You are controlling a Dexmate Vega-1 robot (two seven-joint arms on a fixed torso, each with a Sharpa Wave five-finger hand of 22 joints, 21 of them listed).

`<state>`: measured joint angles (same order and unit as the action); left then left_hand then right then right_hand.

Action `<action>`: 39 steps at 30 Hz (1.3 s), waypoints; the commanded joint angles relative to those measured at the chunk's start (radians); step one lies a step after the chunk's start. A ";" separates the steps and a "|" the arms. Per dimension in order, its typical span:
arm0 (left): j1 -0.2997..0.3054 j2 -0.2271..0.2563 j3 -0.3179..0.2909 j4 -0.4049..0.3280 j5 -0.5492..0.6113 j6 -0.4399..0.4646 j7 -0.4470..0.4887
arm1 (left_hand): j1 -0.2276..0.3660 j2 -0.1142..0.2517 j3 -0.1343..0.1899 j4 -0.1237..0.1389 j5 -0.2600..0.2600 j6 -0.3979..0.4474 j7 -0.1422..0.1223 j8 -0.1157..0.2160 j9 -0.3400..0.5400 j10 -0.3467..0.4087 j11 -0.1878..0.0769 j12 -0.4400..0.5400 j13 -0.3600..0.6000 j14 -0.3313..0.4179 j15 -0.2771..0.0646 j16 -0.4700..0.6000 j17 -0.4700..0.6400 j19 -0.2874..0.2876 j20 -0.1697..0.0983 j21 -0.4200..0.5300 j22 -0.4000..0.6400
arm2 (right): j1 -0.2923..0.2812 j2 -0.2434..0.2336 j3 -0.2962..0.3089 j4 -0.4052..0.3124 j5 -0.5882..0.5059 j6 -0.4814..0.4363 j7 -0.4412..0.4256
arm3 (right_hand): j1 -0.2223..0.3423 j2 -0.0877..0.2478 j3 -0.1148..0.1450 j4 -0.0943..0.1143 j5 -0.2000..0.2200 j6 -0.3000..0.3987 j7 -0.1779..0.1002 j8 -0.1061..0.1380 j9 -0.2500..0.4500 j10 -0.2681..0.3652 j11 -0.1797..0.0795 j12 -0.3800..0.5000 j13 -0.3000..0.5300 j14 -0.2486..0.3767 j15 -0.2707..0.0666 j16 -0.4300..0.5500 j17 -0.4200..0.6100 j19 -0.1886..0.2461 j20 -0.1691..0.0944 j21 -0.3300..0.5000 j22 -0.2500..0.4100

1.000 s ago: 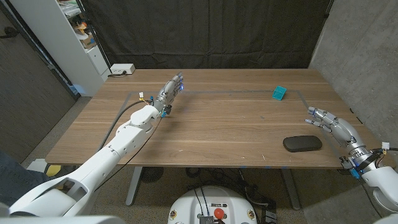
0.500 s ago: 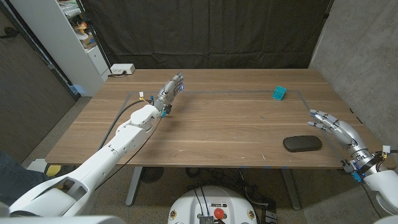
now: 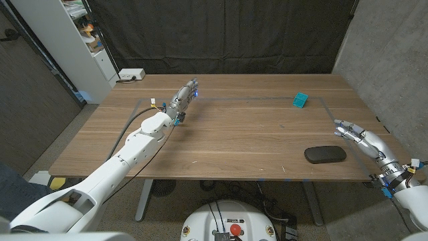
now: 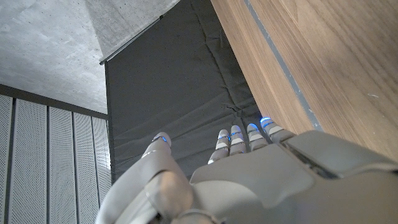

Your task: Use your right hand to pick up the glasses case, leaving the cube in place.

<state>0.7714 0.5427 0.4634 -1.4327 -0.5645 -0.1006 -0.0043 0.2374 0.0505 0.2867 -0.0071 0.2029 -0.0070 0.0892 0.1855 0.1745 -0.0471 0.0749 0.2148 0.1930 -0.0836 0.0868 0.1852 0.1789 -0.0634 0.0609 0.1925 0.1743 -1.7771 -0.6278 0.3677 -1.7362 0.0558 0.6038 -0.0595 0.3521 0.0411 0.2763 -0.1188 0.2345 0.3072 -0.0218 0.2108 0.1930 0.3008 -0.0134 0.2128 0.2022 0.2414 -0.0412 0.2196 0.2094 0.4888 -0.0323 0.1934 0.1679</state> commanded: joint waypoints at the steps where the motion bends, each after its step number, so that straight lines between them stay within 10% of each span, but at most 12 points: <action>1: -0.002 0.000 0.004 -0.005 0.006 0.007 0.005 | 0.001 0.013 0.003 -0.006 -0.006 0.006 0.008 0.001 0.004 0.002 0.003 -0.004 0.002 -0.005 0.002 0.003 0.005 -0.011 0.001 0.003 0.005 | 0.008 0.029 0.033 -0.003 -0.181 0.013 -0.078 | 0.013 -0.004 0.003 -0.004 0.008 0.000 -0.009 -0.003 0.002 -0.004 -0.001 -0.004 0.004 0.008 -0.016 0.001 0.002 0.007 -0.001 0.003 0.002; 39: 0.009 0.003 0.004 -0.021 0.007 0.008 0.011 | 0.000 0.015 0.002 -0.008 -0.006 0.005 0.010 0.001 0.004 0.000 0.003 -0.004 0.002 -0.007 0.002 0.003 0.005 -0.020 0.001 0.001 0.005 | -0.028 0.031 0.090 -0.040 -0.591 -0.013 -0.288 | 0.023 -0.015 0.005 -0.014 0.027 -0.031 -0.024 -0.015 0.003 -0.057 -0.010 -0.022 0.005 -0.013 -0.030 -0.010 0.003 -0.003 -0.016 -0.004 0.002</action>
<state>0.7860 0.5475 0.4637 -1.4594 -0.5597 -0.0871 0.0130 0.2321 0.0558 0.2867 -0.0070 0.2029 -0.0070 0.0893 0.1855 0.1745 -0.0471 0.0749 0.2107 0.1929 -0.0836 0.0869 0.1852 0.1789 -0.0759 0.0589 0.1925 0.1744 -1.7930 -0.5939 0.4502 -1.7640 -0.4548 0.6032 -0.2933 0.3678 0.0253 0.2762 -0.1270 0.2554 0.2839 -0.0450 0.1983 0.1929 0.2494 -0.0249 0.1915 0.2021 0.2336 -0.0412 0.2128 0.2095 0.4830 -0.0450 0.1934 0.1680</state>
